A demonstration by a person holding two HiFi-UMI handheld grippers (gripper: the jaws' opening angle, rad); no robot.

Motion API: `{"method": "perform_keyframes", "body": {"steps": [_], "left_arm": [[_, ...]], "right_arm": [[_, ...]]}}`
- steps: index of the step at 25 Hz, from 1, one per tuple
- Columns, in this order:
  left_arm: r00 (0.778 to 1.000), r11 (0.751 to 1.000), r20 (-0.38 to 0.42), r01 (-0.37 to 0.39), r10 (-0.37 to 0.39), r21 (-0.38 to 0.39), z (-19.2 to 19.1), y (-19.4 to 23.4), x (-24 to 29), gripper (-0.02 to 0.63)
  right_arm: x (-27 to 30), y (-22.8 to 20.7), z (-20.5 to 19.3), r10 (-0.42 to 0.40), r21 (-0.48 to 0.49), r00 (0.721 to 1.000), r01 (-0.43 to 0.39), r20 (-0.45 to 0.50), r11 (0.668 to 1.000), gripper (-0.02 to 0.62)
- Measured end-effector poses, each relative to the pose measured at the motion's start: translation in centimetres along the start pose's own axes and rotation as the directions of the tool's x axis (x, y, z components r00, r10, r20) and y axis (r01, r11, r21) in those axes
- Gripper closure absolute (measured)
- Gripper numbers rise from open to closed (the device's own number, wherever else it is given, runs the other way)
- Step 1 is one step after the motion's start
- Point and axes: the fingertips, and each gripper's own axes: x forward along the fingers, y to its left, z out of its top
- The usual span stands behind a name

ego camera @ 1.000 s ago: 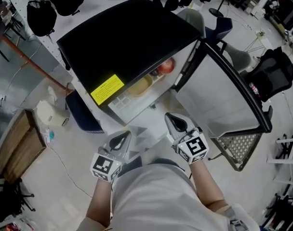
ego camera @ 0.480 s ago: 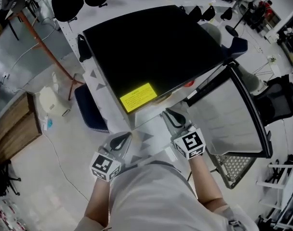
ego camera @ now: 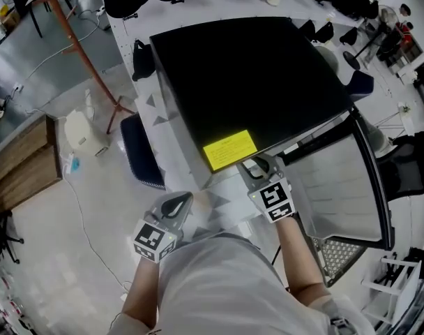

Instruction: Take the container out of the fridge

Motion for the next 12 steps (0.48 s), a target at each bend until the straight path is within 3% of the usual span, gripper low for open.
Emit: {"method": "perform_keyframes", "body": {"steps": [7,12], "left_arm": [[1.000,1.000,-0.002,-0.029,0.029,-0.012,-0.2,1.0,-0.8,0.598],[0.999,0.999,-0.002,-0.043,0.043,-0.012,-0.4,1.4,-1.3,0.598]], "right_arm": [[1.9,0.2,-0.4,0.004,-0.064,0.999,-0.007,-0.045,0.998,0.489],[2.5,0.2,-1.0,-0.032,-0.187,0.994,0.011,-0.109,0.982,0.489]]}}
